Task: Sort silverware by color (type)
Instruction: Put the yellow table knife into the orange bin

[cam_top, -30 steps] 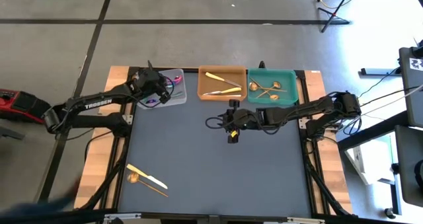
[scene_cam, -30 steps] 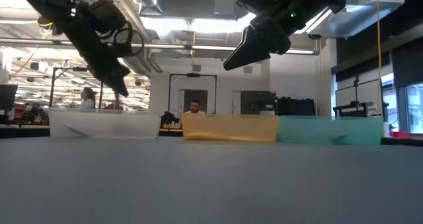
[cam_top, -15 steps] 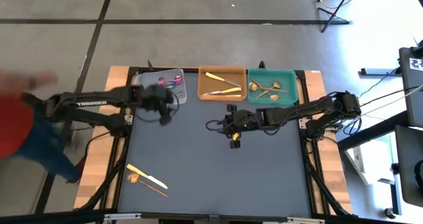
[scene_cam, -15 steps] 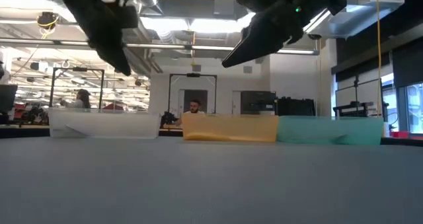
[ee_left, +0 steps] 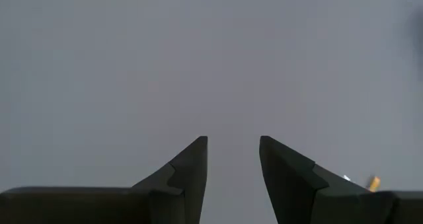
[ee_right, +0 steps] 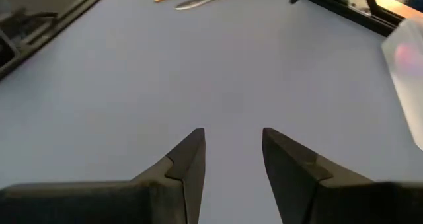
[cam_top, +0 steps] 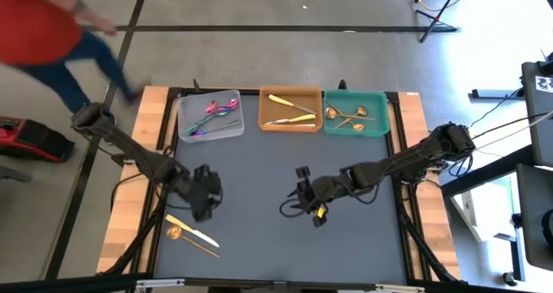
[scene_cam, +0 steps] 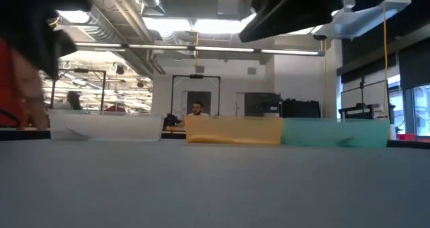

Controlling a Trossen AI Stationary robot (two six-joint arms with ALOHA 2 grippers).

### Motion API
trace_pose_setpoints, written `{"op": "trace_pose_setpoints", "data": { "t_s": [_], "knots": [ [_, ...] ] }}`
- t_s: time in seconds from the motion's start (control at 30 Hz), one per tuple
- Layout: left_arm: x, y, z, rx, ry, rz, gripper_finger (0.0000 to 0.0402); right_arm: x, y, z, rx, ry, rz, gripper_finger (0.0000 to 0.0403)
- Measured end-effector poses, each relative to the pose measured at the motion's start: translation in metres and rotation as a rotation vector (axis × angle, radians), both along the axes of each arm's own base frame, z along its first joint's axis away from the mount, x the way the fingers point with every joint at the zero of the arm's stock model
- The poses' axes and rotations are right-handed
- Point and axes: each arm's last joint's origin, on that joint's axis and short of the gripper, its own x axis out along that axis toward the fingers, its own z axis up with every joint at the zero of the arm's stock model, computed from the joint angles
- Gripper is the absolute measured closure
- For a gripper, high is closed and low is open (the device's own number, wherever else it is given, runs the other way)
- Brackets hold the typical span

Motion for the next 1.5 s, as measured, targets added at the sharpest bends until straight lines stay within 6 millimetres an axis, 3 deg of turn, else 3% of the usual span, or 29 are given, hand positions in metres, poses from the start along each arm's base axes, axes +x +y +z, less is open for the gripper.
{"op": "trace_pose_setpoints", "data": {
  "t_s": [0.23,0.43,0.77,1.13,1.4,1.5],
  "knots": [
    [-0.004,-0.046,-0.023,-0.07,0.172,-0.044,0.0277,-0.003,0.015,0.003,0.055,-0.031,0.018,0.0261],
    [-0.019,-0.072,-0.034,-0.132,0.347,-0.039,0.0282,-0.007,0.027,0.004,0.092,-0.031,0.033,0.0261],
    [-0.047,-0.09,-0.049,-0.049,0.46,-0.009,0.0282,-0.011,0.036,0.004,0.135,-0.023,-0.02,0.0261],
    [-0.053,-0.101,-0.076,0.088,0.531,-0.065,0.0286,-0.007,0.039,-0.005,0.144,-0.007,-0.056,0.0261],
    [-0.048,-0.098,-0.076,0.109,0.507,-0.074,0.0361,-0.007,0.039,-0.006,0.14,-0.009,-0.061,0.0261],
    [-0.045,-0.095,-0.074,0.138,0.47,-0.092,0.0365,-0.007,0.039,-0.006,0.14,-0.008,-0.064,0.0261]
  ]
}}
